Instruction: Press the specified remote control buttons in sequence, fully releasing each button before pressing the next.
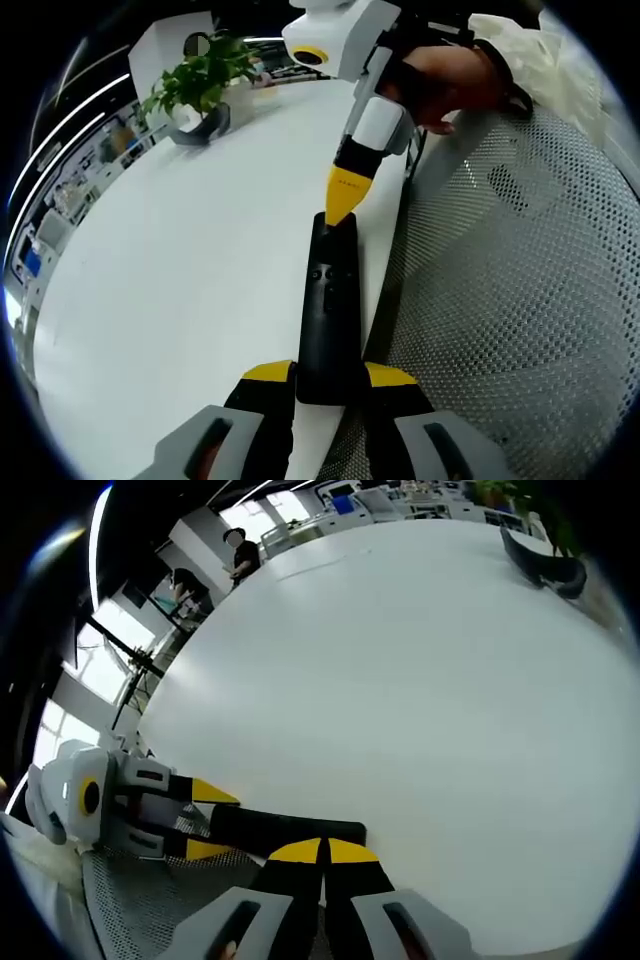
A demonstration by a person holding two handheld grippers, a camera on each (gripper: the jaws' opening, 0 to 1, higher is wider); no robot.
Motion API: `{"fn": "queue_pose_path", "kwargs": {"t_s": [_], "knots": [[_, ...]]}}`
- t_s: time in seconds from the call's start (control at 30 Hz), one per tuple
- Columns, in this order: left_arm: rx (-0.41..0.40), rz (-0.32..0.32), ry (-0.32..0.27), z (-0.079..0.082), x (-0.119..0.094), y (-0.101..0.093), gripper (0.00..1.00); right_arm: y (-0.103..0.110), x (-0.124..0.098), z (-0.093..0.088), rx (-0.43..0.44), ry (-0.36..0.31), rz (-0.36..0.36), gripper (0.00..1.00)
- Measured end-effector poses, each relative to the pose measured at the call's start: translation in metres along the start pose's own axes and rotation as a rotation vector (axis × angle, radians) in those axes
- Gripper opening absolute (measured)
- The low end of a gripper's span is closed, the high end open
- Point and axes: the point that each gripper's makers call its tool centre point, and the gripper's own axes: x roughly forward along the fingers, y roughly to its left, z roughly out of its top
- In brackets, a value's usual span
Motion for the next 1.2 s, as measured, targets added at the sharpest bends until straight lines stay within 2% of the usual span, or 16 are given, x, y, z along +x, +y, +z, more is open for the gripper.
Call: {"fn": "queue_pose_path", "kwargs": {"t_s": [0.13,0.23,0.3,0.6,0.9,1.2], "knots": [[0.003,-0.002,0.001,0.0,0.0,0.0,0.25,-0.005,-0.004,0.005,-0.004,-0.025,-0.028,0.0],[0.002,-0.003,0.001,0.0,0.0,0.0,0.25,0.005,-0.004,0.006,0.042,-0.035,0.041,0.0],[0.002,-0.004,0.001,0.0,0.0,-0.001,0.25,0.003,-0.001,0.003,0.039,-0.019,0.034,0.0],[-0.003,-0.007,-0.004,0.0,0.001,0.0,0.25,0.008,0.003,0.0,-0.113,-0.004,-0.011,0.0],[-0.016,-0.011,-0.009,0.001,0.001,0.0,0.25,0.004,0.003,0.001,-0.024,-0.026,0.014,0.0],[-0.027,-0.017,-0.01,0.001,0.001,0.0,0.25,0.003,0.001,0.001,-0.013,-0.034,0.014,0.0]]}}
